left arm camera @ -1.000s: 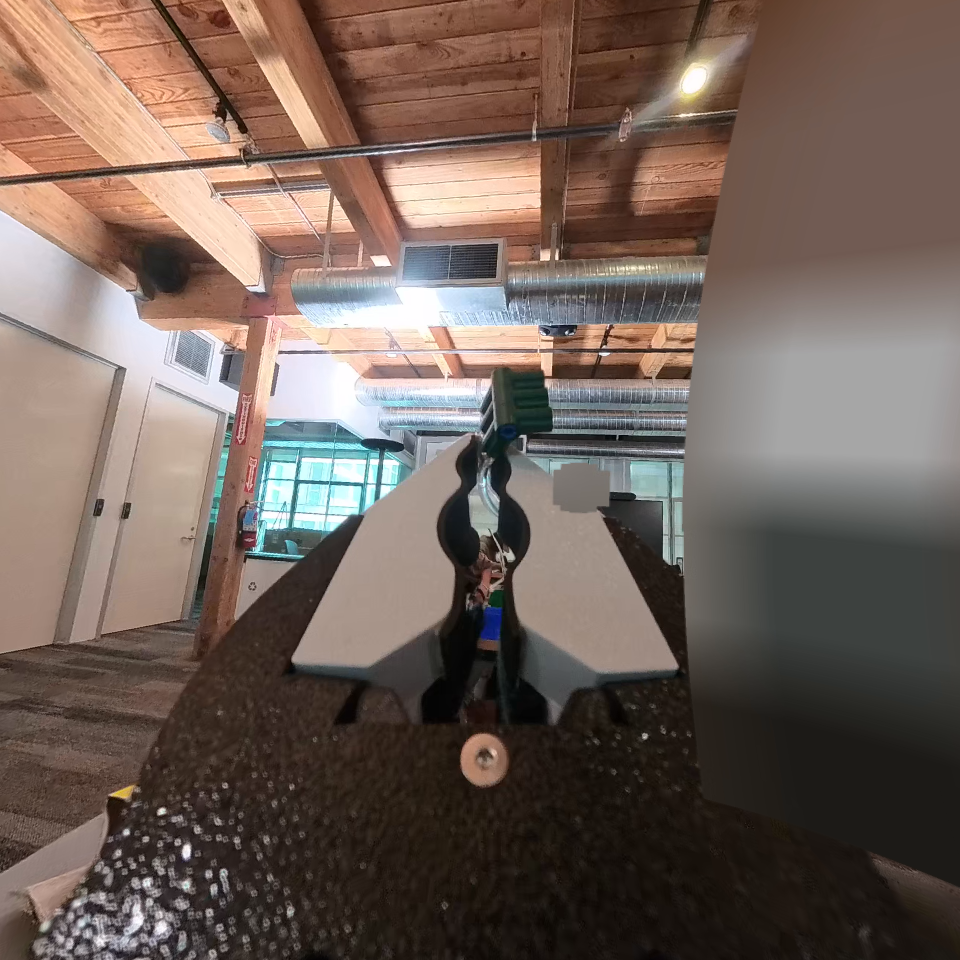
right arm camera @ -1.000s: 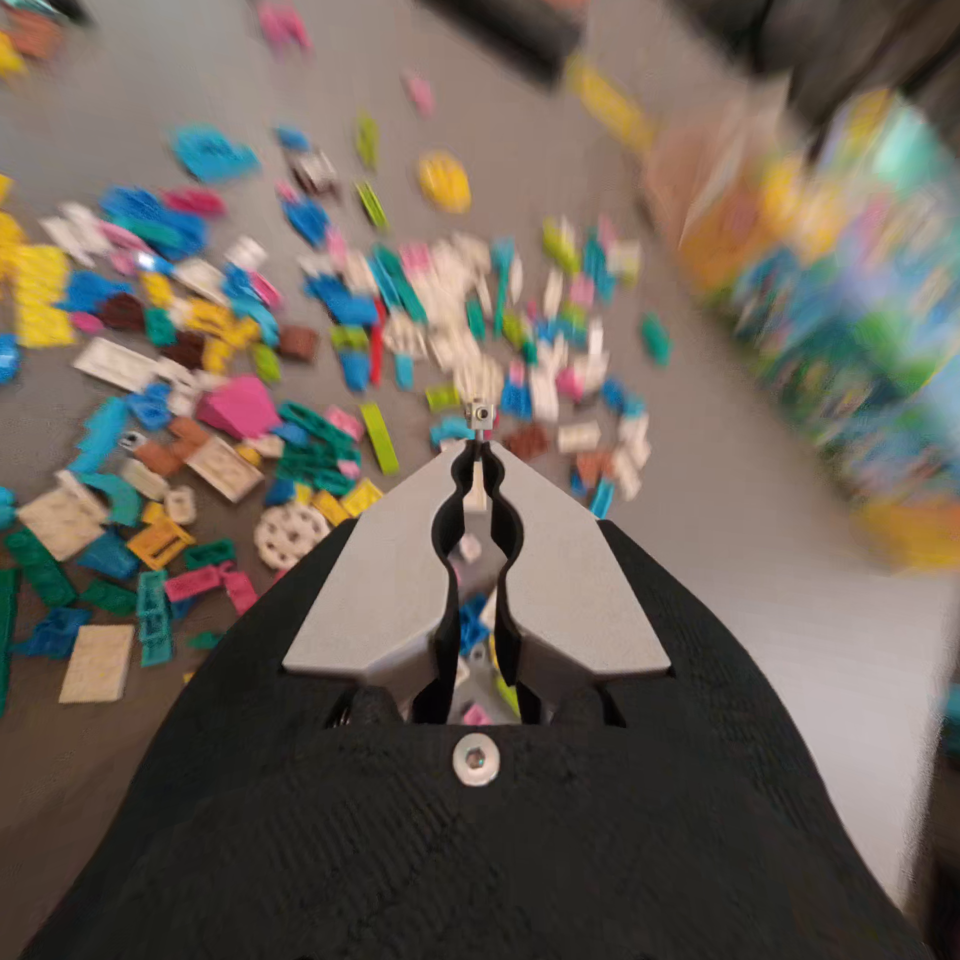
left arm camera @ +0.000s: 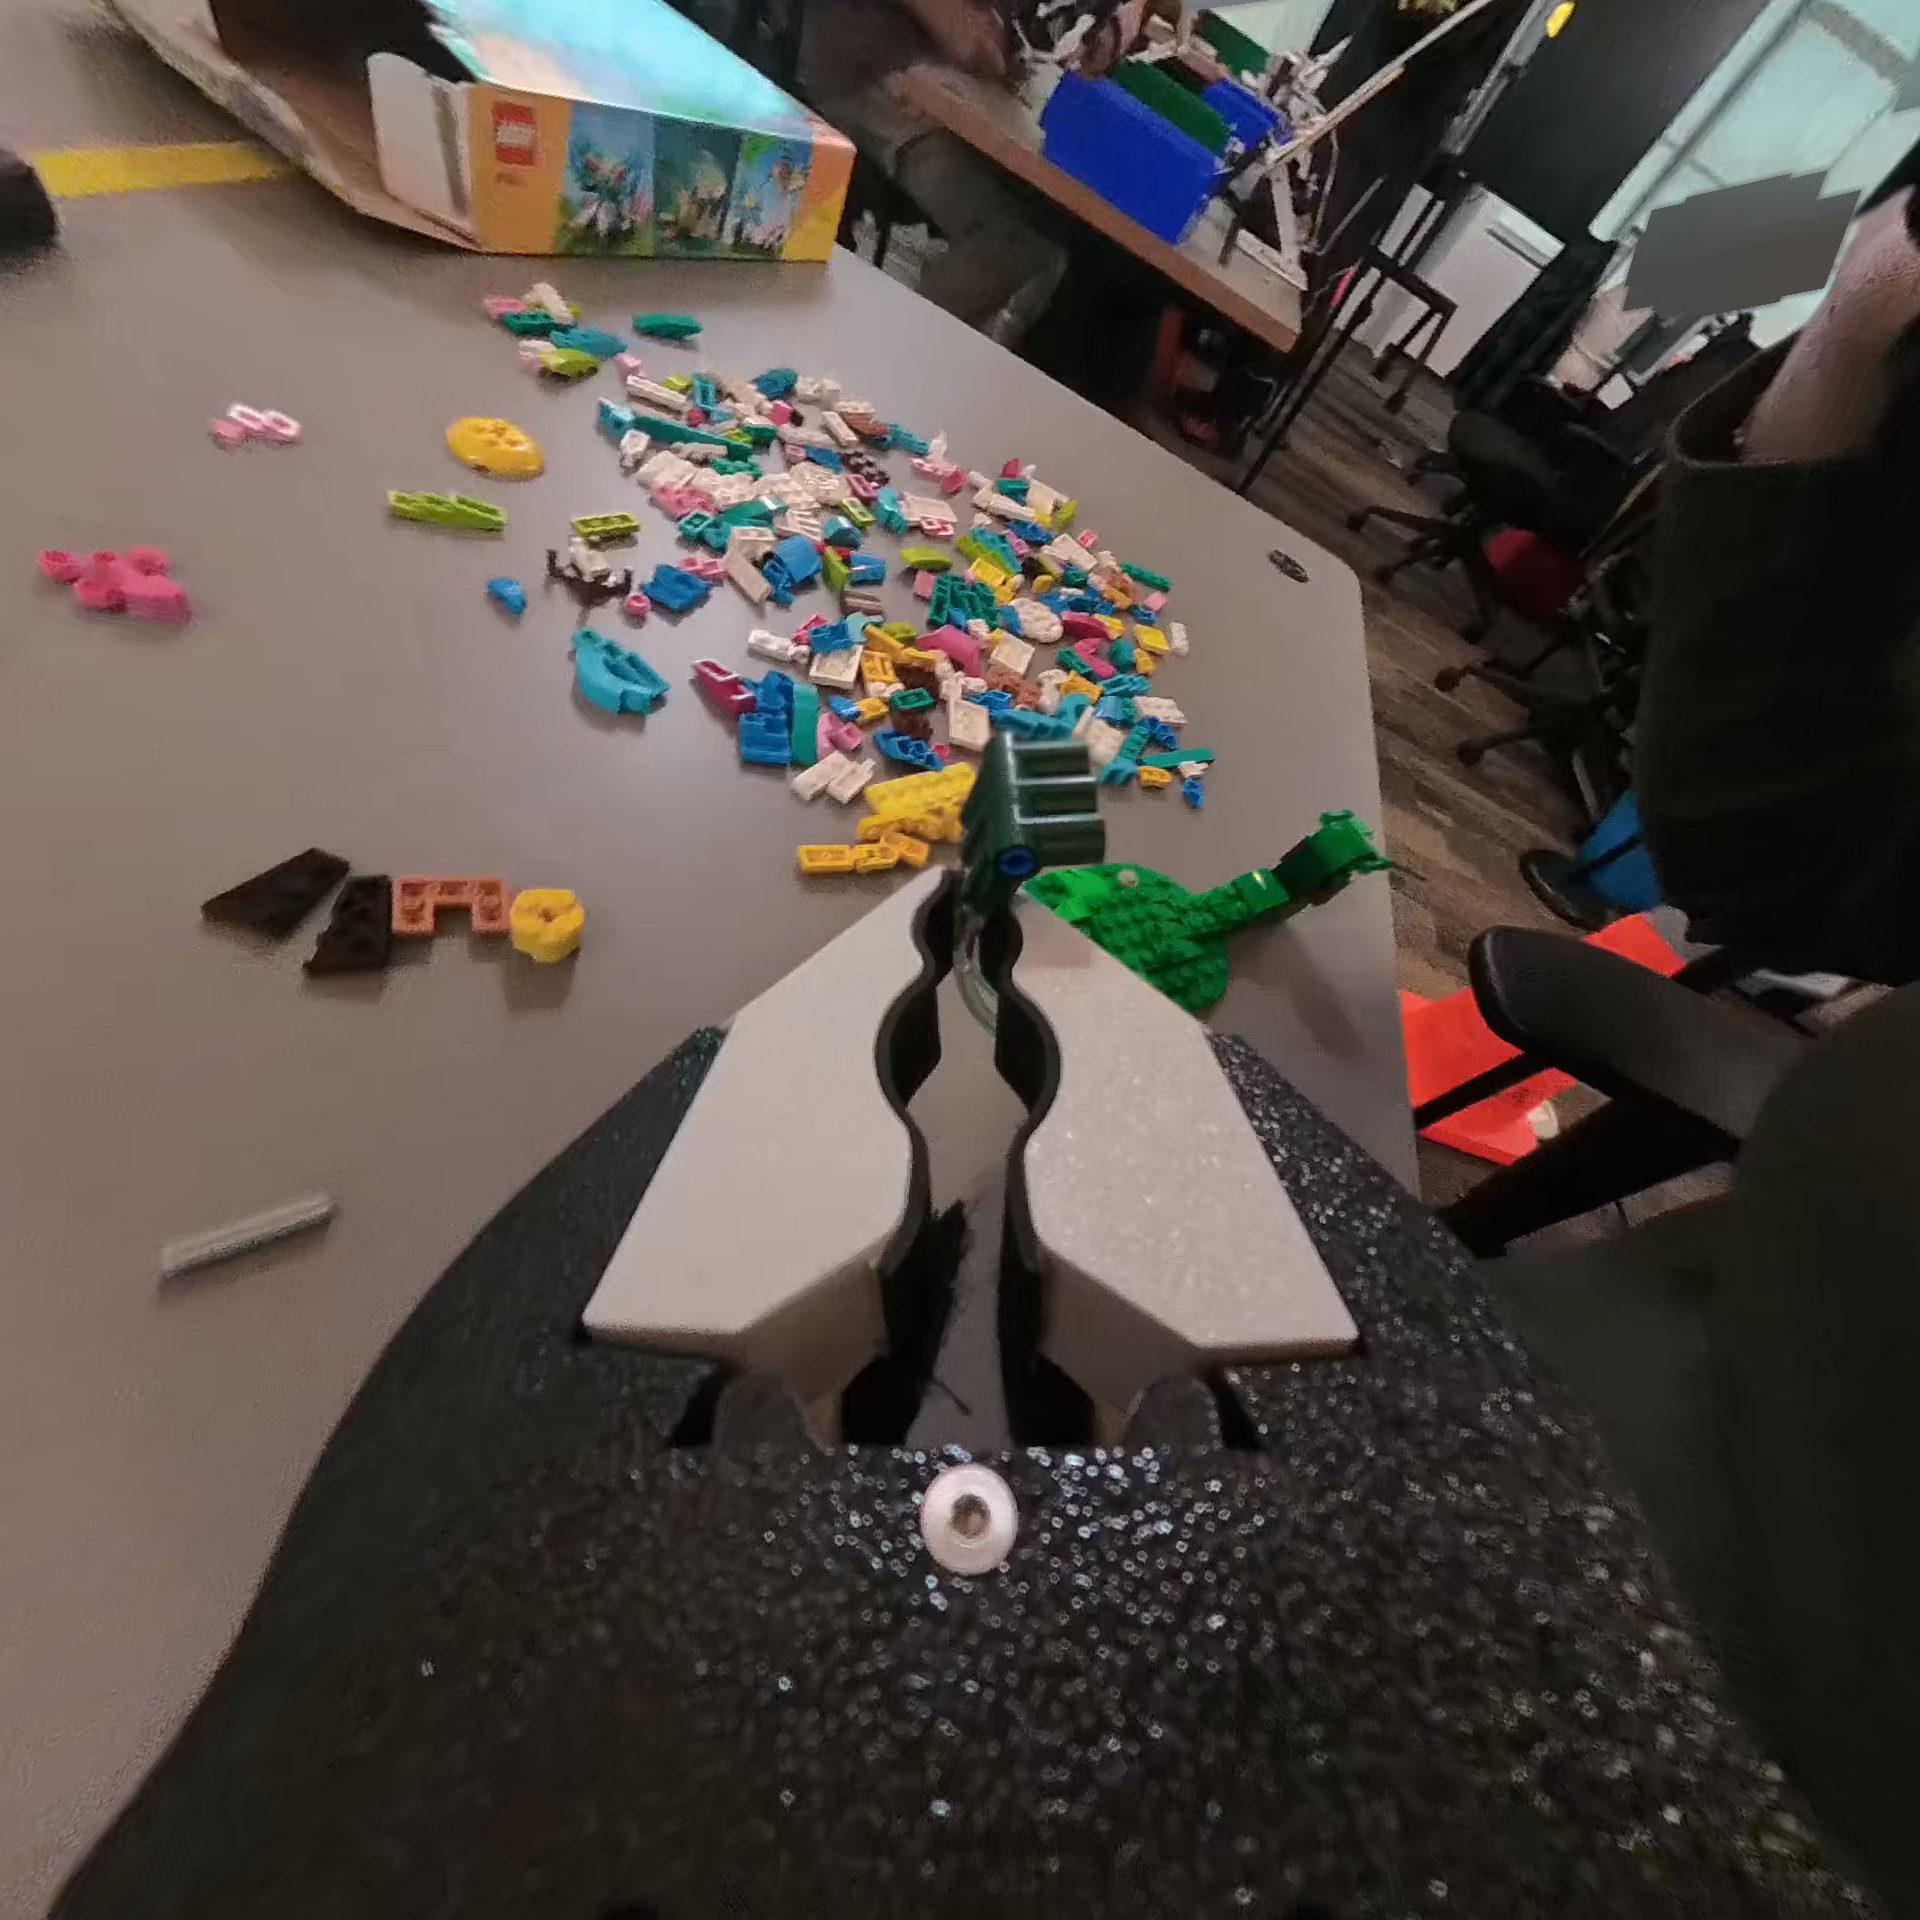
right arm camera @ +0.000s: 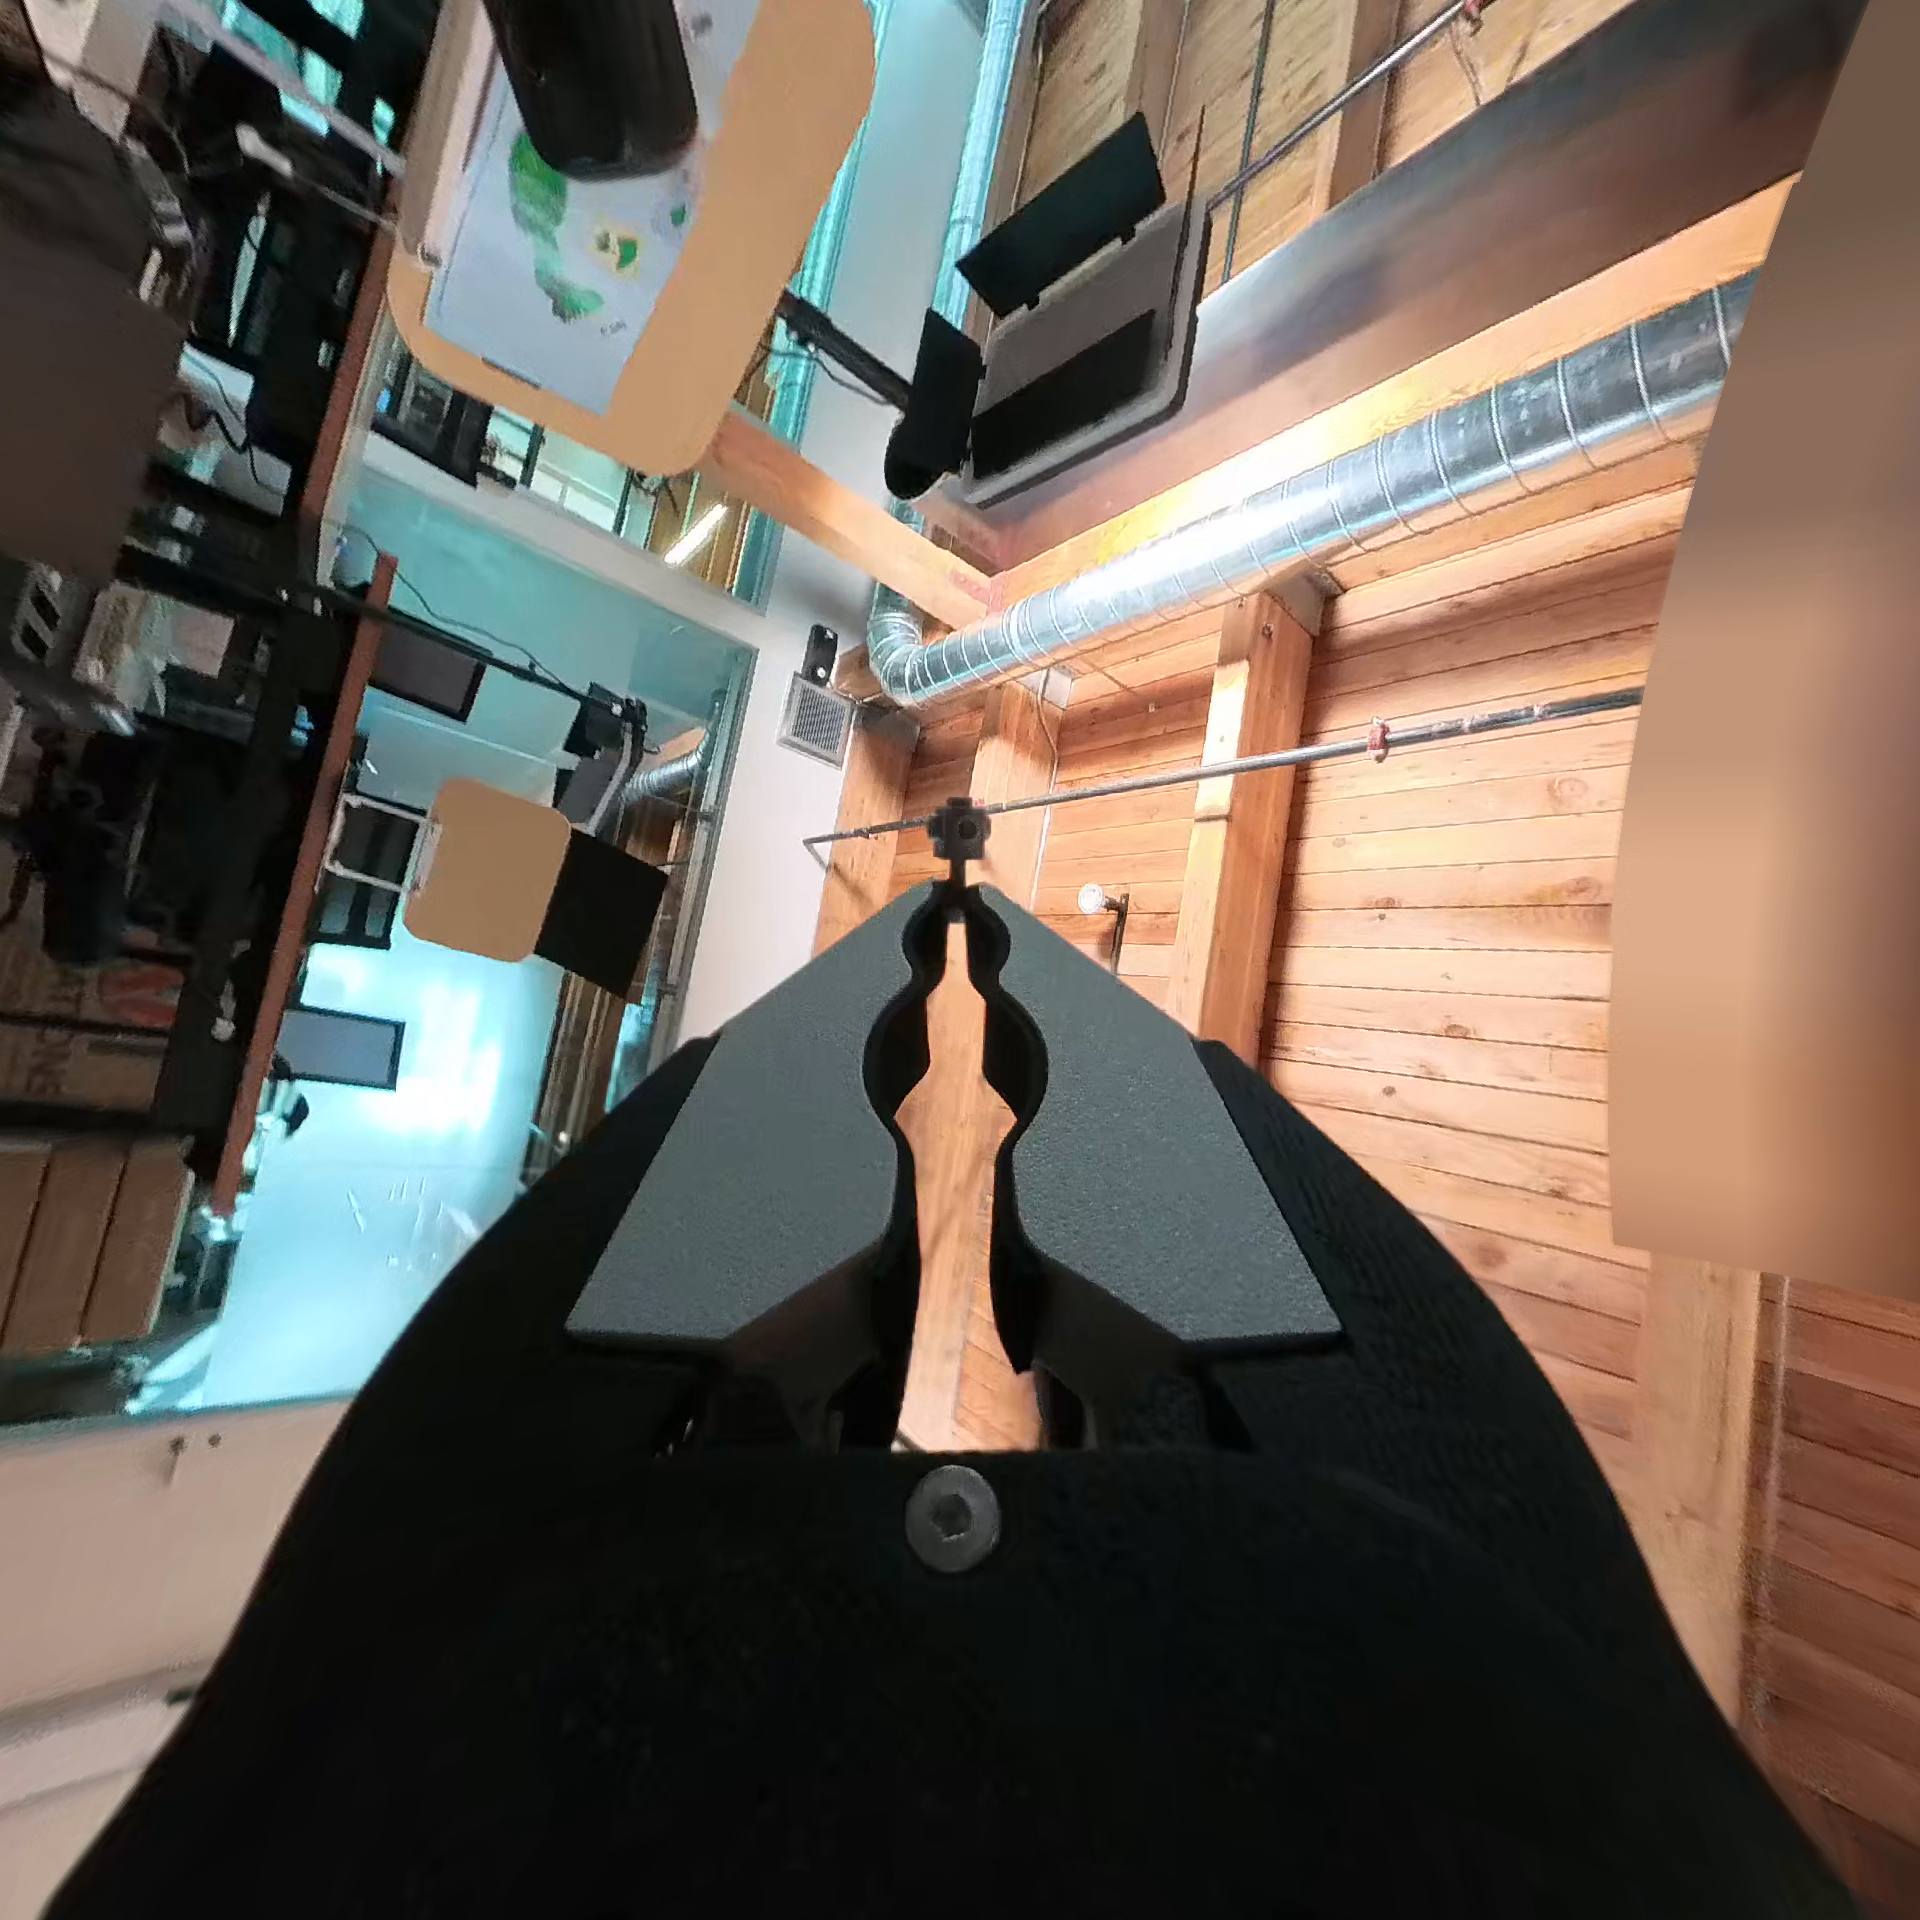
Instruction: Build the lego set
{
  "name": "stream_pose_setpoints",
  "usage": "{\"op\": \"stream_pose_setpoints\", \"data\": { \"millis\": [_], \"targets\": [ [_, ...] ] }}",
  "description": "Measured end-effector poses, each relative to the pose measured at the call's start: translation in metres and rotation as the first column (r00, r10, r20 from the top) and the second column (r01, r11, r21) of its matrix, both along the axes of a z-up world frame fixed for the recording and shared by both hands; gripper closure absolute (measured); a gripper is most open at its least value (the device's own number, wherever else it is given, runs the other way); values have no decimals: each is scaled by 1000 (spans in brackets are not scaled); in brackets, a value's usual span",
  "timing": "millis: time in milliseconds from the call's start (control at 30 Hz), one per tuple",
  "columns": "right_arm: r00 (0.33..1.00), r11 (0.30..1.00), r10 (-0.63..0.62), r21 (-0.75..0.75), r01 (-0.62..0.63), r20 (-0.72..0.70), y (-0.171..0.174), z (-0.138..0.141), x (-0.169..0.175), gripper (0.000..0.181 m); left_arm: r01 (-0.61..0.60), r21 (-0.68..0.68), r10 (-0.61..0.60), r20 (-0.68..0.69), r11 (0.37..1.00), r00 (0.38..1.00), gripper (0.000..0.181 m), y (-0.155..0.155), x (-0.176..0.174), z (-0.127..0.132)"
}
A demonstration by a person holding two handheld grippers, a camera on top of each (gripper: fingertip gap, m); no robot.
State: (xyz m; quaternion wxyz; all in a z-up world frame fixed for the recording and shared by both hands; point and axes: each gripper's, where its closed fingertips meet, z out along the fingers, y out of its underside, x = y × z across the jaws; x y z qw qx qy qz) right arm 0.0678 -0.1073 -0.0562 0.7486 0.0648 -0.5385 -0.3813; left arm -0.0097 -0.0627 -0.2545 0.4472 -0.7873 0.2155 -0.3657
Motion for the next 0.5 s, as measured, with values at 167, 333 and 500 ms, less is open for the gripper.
{"op": "stream_pose_setpoints", "data": {
  "millis": [167,333,500],
  "targets": [
    [998,977,61,-203,-58,8,16,-35,-21,180,-122,38,123,-25,992,992,180,0,-20,-10],
    [992,901,98,-431,-55,78,39,-95,-50,180,-192,13,192,-91,981,977,180,1,-39,-35],
    [985,824,102,-567,-4,141,59,-146,-67,180,-244,-27,237,-145,970,961,176,-1,-54,-57]
  ]
}}
